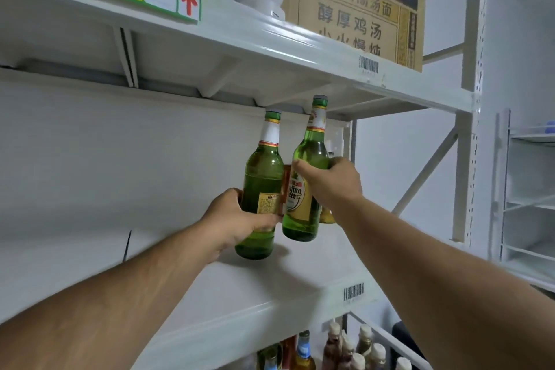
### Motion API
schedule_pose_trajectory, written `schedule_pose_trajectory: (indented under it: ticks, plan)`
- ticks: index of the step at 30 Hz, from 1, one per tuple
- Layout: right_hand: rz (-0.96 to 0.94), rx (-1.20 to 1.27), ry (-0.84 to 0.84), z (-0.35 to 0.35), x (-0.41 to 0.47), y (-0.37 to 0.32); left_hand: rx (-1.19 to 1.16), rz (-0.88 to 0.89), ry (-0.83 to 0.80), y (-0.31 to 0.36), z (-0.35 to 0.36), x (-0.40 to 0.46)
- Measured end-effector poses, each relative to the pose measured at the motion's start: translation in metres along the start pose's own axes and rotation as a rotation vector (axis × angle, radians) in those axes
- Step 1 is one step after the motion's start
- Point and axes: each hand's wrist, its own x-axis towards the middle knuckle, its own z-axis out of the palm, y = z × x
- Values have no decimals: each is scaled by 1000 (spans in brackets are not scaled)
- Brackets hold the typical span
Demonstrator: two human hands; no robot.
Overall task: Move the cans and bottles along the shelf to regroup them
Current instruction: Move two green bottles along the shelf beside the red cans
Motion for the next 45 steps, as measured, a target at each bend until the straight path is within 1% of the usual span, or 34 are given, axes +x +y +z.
schedule_pose_trajectory:
  ticks: [10,16,21,26,33,37,45]
  plan:
    - [-19,15,-182,60,71,22,13,-74,151,-11,-2,43]
    - [-83,-81,-296,94,114,33,37,-94,263,-16,-1,62]
    - [-82,-54,-404,120,135,43,12,-112,343,-22,2,71]
    - [-55,-50,-467,144,144,54,-11,-129,397,-27,3,77]
    - [12,-15,-513,162,154,61,-31,-128,413,-35,-1,75]
    - [44,-1,-507,168,159,65,-51,-117,419,-40,-3,76]
    - [94,17,-534,174,168,70,-58,-135,387,-53,-6,81]
